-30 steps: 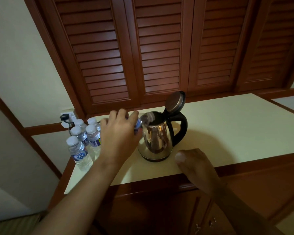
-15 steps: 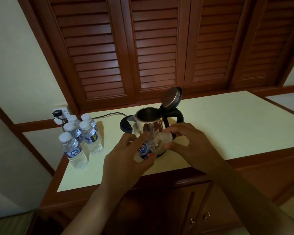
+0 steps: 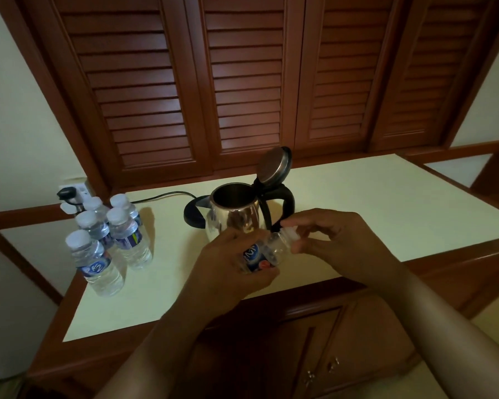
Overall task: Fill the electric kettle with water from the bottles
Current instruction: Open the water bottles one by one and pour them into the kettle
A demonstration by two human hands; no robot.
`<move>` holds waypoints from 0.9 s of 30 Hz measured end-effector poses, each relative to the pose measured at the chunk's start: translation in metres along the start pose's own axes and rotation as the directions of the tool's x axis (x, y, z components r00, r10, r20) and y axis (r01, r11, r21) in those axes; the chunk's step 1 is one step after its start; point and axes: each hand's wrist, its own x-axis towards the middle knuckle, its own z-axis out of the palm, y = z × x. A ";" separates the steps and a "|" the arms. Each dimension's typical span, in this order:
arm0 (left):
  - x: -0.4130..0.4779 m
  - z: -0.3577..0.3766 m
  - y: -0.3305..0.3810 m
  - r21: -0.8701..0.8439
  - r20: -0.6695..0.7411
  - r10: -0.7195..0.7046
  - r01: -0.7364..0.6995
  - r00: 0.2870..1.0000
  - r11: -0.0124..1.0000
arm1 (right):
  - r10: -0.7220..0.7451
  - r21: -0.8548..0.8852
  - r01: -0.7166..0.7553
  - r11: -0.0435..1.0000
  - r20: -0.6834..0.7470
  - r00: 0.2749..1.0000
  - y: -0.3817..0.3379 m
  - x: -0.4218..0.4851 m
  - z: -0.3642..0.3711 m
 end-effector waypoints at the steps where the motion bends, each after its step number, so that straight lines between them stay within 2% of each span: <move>1: 0.003 0.003 0.001 -0.057 0.018 -0.007 0.008 1.000 0.998 | -0.006 -0.005 0.006 1.000 0.011 1.000 0.001 0.000 -0.004; 6: 0.016 0.020 0.007 -0.366 0.140 -0.056 0.104 0.989 0.925 | 0.050 0.015 -0.051 0.999 0.068 0.996 -0.002 0.003 -0.029; 11: 0.034 0.043 0.014 -0.641 0.292 -0.091 0.265 0.952 0.721 | 0.111 0.024 -0.116 0.993 0.143 0.983 -0.011 0.005 -0.060; 14: 0.052 0.060 0.019 -0.708 0.360 -0.096 0.339 0.928 0.620 | 0.140 0.022 -0.145 0.989 0.165 0.976 -0.015 0.005 -0.081; 19: 0.093 0.090 0.031 -0.731 0.483 -0.021 0.416 0.875 0.542 | 0.144 -0.094 -0.136 0.986 0.087 0.986 0.001 0.011 -0.119; 23: 0.133 0.124 0.044 -0.741 0.445 0.009 0.363 0.895 0.565 | 0.099 -0.383 -0.071 0.921 0.054 0.994 0.028 0.023 -0.161; 27: 0.178 0.160 0.068 -0.754 0.362 -0.002 0.295 0.932 0.587 | -0.016 -0.504 0.044 0.863 0.059 0.998 0.064 0.038 -0.211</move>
